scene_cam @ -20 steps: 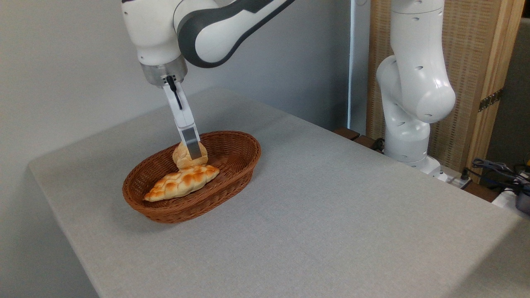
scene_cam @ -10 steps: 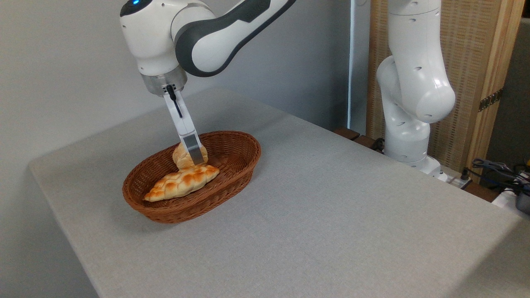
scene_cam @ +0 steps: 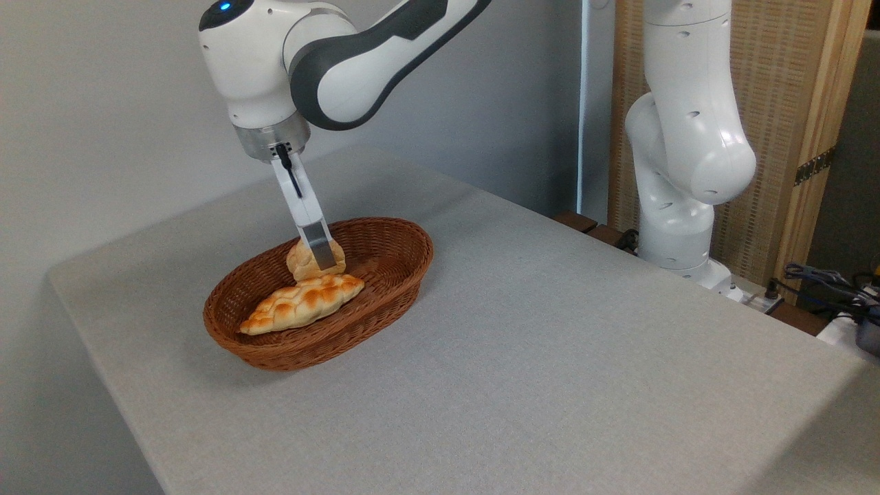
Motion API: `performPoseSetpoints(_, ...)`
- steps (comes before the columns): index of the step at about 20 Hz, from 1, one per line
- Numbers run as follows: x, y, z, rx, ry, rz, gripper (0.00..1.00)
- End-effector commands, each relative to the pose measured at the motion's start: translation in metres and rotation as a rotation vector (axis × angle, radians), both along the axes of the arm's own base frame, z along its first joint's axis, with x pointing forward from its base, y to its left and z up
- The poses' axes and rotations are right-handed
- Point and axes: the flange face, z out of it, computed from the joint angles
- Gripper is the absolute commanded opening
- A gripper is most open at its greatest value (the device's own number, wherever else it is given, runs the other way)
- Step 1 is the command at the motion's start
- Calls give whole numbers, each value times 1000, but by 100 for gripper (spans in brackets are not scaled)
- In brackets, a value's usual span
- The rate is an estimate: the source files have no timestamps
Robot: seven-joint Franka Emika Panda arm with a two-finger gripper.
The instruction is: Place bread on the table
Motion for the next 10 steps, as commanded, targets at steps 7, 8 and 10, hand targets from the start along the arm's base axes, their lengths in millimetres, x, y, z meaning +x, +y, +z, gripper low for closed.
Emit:
performPoseSetpoints(7,3,2,3,-7,-15,-11,25)
performPoseSetpoints(8,3,2,3,-6,-14,-9,25)
performPoseSetpoints(10,3,2,3,-7,-16,-8,25)
